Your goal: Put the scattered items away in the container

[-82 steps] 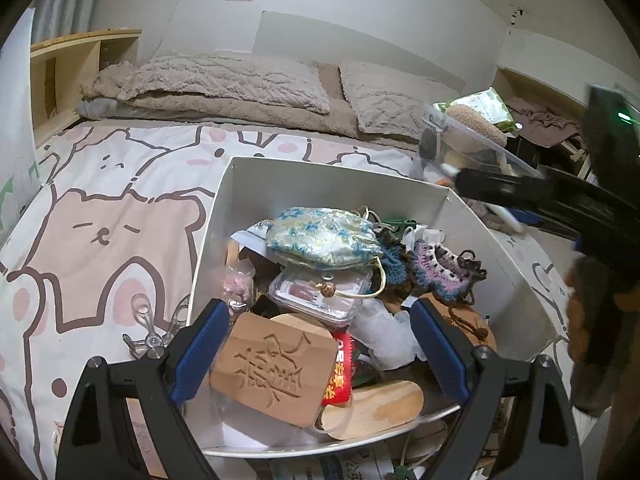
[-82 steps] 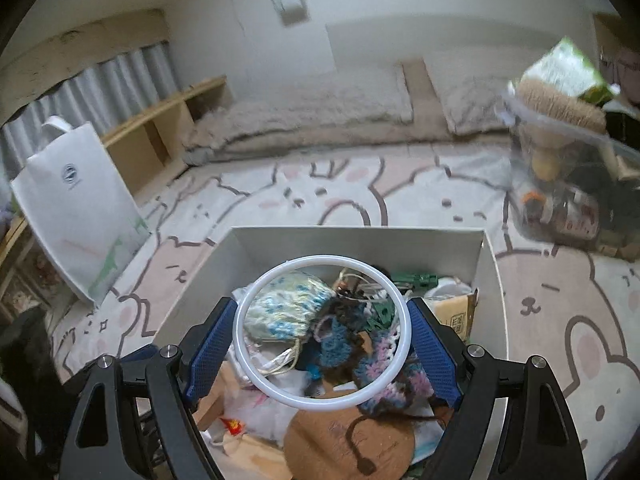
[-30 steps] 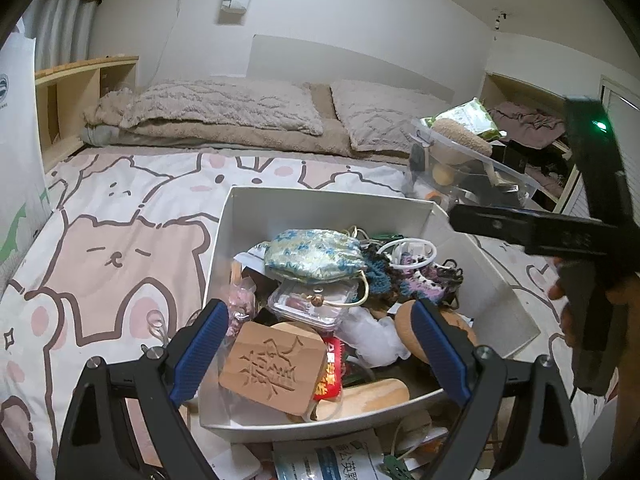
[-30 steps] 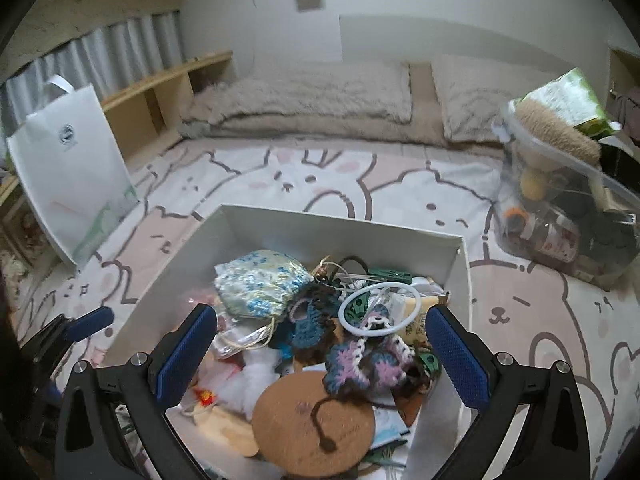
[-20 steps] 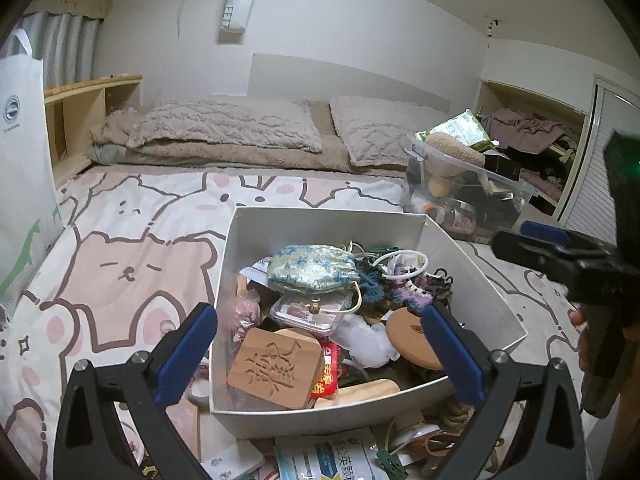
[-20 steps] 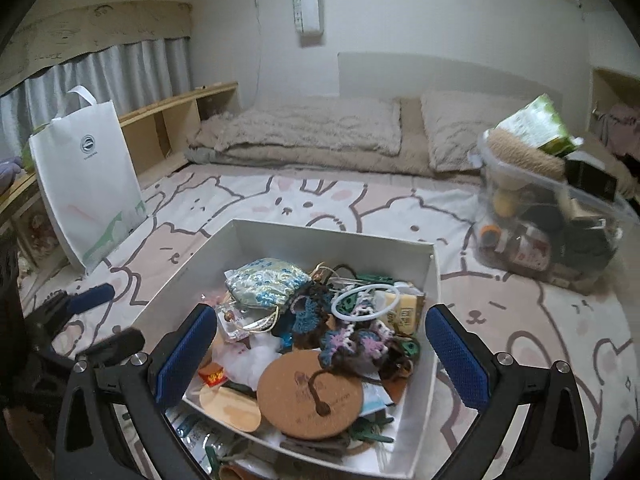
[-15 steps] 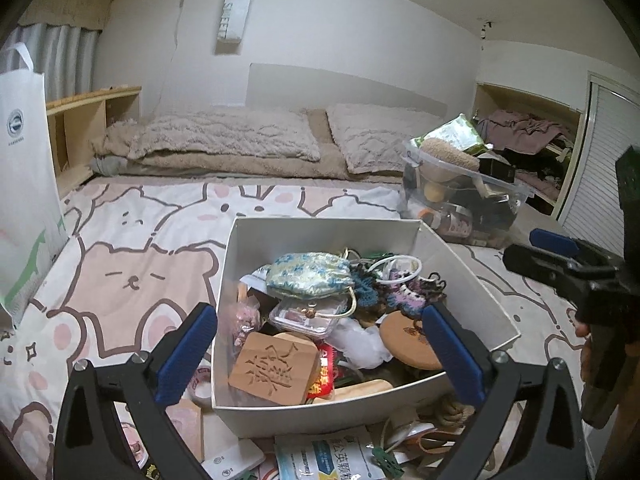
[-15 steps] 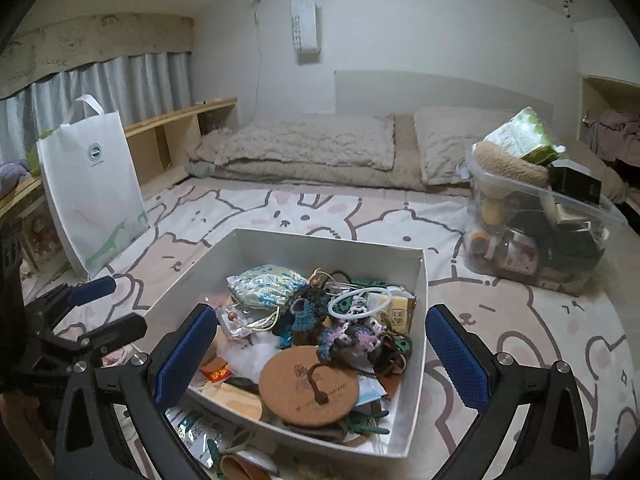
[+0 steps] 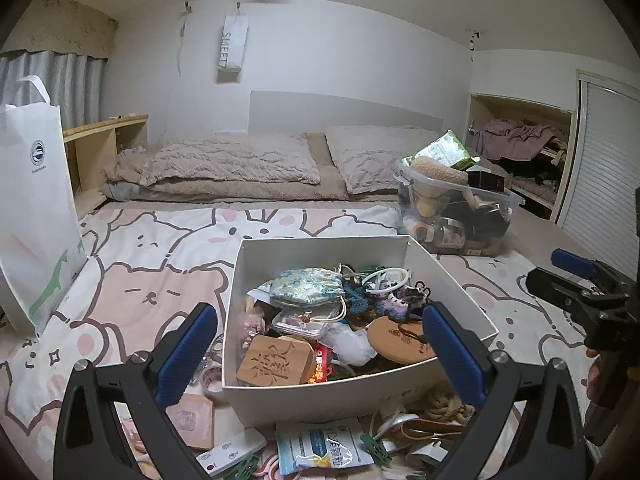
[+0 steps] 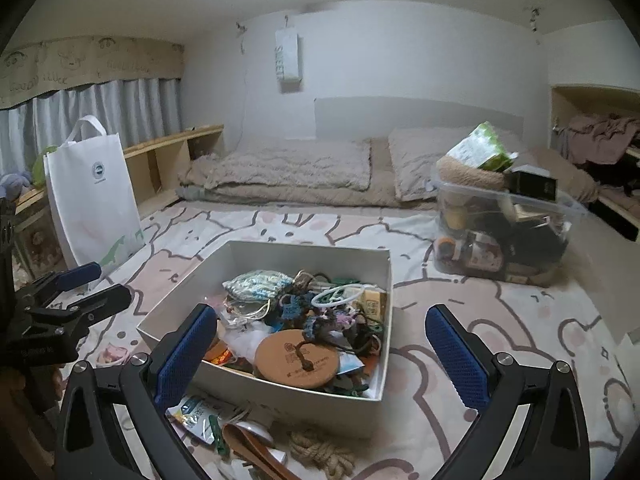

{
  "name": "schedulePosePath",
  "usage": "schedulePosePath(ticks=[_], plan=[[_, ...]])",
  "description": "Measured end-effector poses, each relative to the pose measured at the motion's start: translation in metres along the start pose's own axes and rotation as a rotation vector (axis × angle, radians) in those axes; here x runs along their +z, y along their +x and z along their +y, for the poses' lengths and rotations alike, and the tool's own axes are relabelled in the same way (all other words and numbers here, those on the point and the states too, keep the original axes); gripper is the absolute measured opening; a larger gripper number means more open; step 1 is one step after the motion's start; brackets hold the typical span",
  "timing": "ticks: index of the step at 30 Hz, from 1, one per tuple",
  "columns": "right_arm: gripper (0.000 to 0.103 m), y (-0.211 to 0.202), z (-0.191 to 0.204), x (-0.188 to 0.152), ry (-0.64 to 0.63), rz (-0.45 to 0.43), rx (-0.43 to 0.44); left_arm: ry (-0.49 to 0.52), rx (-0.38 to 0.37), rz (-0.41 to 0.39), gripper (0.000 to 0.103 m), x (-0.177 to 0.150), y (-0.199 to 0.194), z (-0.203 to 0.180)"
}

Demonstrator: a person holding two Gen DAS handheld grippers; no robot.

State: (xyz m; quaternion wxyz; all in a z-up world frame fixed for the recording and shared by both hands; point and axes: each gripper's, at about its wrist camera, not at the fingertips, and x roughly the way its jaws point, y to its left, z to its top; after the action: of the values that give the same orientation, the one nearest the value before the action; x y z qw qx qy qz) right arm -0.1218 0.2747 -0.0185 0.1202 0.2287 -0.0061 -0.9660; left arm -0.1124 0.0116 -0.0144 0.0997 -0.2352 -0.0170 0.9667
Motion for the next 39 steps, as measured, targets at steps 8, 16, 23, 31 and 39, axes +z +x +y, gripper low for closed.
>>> schedulePosePath(ticks=[8,16,23,31,39], plan=[[0.103,-0.023,0.006,-0.017,-0.007,-0.035,-0.017,0.015,0.05,-0.016,0.103,-0.01,-0.017,0.001],[0.103,-0.041,0.016,-0.027,-0.027,-0.05,-0.005,0.064,0.092,-0.034,0.103,-0.025,-0.043,-0.009],[0.103,-0.064,0.023,-0.035,-0.034,-0.065,0.001,0.042,0.087,-0.053,0.103,-0.037,-0.067,-0.013],[0.103,-0.086,0.025,-0.053,-0.031,-0.063,-0.004,0.043,0.061,-0.063,0.103,-0.052,-0.093,-0.024],[0.103,-0.102,0.032,-0.07,-0.061,-0.056,-0.026,0.068,0.079,-0.065,0.103,-0.068,-0.111,-0.034]])
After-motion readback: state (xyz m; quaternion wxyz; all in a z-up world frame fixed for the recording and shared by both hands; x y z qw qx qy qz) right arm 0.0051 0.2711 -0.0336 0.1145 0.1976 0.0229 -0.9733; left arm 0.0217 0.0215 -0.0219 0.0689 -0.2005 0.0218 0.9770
